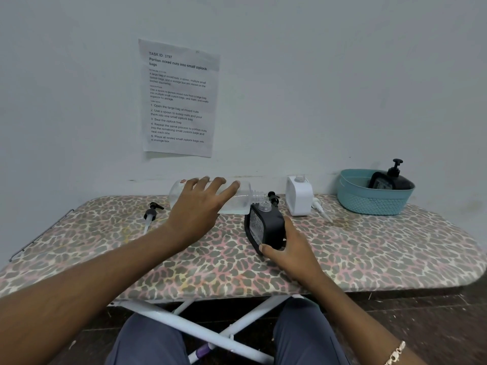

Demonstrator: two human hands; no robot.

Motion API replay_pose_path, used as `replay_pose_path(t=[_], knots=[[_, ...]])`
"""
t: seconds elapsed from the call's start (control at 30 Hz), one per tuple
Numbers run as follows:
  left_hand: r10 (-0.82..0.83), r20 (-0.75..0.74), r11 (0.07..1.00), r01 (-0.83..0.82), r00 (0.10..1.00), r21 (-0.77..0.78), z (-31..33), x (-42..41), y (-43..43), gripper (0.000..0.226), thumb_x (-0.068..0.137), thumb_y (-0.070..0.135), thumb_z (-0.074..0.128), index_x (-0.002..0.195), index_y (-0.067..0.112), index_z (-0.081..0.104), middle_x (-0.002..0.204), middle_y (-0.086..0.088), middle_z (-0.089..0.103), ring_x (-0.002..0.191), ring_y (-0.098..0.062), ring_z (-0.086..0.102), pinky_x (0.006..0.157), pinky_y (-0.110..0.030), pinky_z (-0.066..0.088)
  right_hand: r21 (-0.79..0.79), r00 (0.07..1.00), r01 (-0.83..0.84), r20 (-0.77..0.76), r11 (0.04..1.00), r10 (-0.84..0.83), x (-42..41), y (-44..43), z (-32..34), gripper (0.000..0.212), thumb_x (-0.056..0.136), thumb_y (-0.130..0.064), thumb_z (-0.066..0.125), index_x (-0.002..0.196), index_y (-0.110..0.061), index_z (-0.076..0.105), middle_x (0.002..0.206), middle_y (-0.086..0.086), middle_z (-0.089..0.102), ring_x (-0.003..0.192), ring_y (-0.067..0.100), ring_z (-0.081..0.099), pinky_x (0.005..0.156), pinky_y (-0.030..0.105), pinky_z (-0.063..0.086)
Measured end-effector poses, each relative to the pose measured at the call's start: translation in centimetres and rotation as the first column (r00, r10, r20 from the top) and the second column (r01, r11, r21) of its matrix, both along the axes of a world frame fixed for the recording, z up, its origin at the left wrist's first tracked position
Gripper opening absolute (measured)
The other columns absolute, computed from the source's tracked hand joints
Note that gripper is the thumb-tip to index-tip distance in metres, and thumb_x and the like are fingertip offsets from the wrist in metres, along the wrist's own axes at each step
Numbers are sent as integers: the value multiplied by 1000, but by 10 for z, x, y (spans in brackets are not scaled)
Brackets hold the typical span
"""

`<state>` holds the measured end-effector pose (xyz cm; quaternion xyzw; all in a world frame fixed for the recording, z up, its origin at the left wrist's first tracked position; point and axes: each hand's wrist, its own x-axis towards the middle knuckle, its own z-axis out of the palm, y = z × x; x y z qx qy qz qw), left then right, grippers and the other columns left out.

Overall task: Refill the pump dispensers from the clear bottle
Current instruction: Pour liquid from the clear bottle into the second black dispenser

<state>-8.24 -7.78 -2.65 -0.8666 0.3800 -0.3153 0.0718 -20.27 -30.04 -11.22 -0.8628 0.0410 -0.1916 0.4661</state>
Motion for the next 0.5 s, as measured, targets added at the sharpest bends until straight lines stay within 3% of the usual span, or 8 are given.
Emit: replay_pose_path(t=[0.5], knots=[[6, 5, 1000, -6, 1000, 14, 1, -1, 0, 94, 70, 7, 91, 151, 22, 44, 138, -14, 62, 119, -43, 63, 98, -57, 51, -2, 1000, 1, 0, 1000, -1, 0, 0, -1, 66, 85, -30, 80, 138, -45, 42, 122, -21, 62, 105, -14, 56, 77, 8, 43]])
